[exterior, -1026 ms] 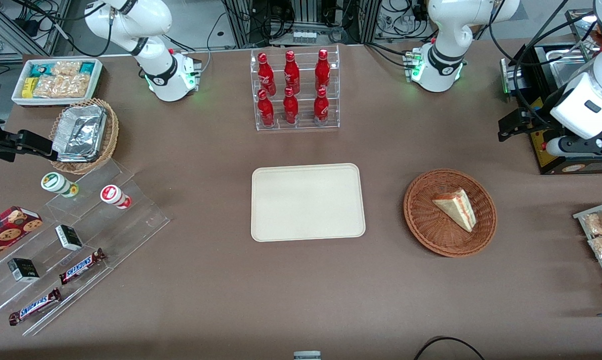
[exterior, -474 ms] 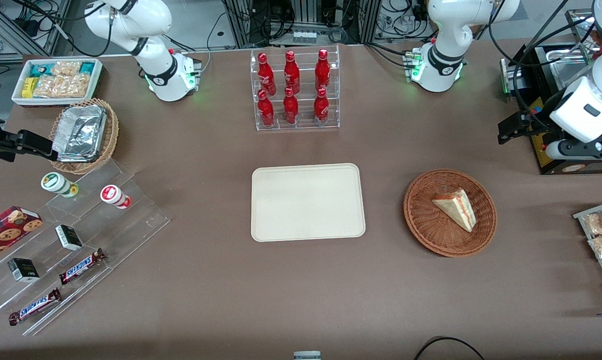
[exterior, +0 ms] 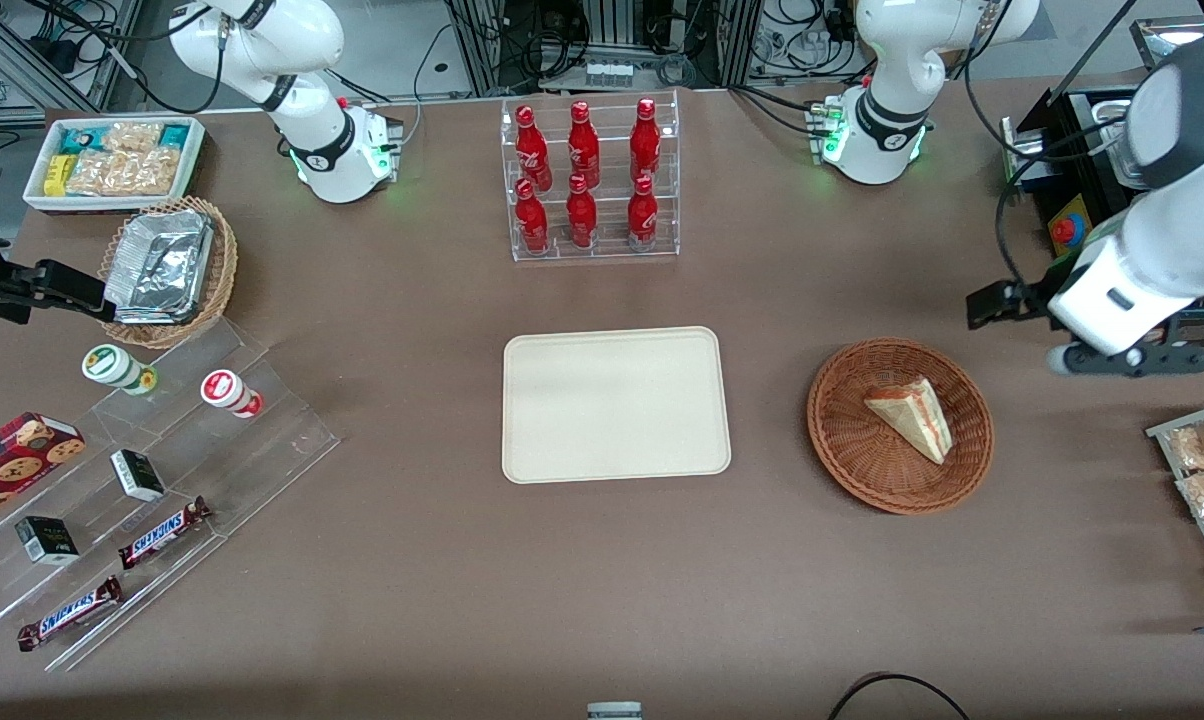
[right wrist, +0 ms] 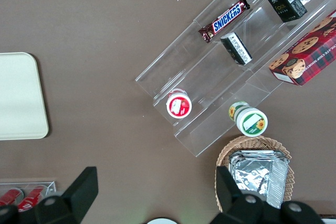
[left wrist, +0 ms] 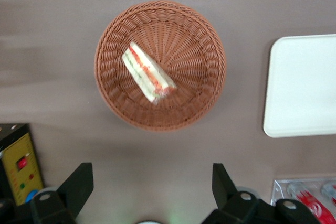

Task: Place sandwich from basket to tray
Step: 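Move the open left gripper over the sandwich in the wicker basket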

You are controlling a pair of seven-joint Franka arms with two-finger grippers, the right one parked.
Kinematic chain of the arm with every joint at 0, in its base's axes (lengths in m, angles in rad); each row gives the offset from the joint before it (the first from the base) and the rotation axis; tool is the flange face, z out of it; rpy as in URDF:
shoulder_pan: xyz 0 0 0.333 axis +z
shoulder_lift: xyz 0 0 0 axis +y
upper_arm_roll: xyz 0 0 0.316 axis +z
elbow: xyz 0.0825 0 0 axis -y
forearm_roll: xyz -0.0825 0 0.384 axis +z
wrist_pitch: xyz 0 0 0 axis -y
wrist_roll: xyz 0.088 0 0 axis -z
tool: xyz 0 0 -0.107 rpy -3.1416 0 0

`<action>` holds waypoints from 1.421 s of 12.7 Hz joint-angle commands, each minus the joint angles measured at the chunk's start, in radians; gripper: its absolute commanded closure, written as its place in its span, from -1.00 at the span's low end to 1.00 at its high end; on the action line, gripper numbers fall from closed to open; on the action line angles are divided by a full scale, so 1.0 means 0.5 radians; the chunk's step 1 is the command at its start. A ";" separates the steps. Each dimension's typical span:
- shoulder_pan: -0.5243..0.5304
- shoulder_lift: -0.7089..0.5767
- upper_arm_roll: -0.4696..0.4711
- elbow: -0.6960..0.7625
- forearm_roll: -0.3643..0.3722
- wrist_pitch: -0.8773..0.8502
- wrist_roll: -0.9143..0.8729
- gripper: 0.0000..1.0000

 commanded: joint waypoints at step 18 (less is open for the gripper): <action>-0.036 0.073 0.079 -1.030 0.029 1.511 -1.492 -1.00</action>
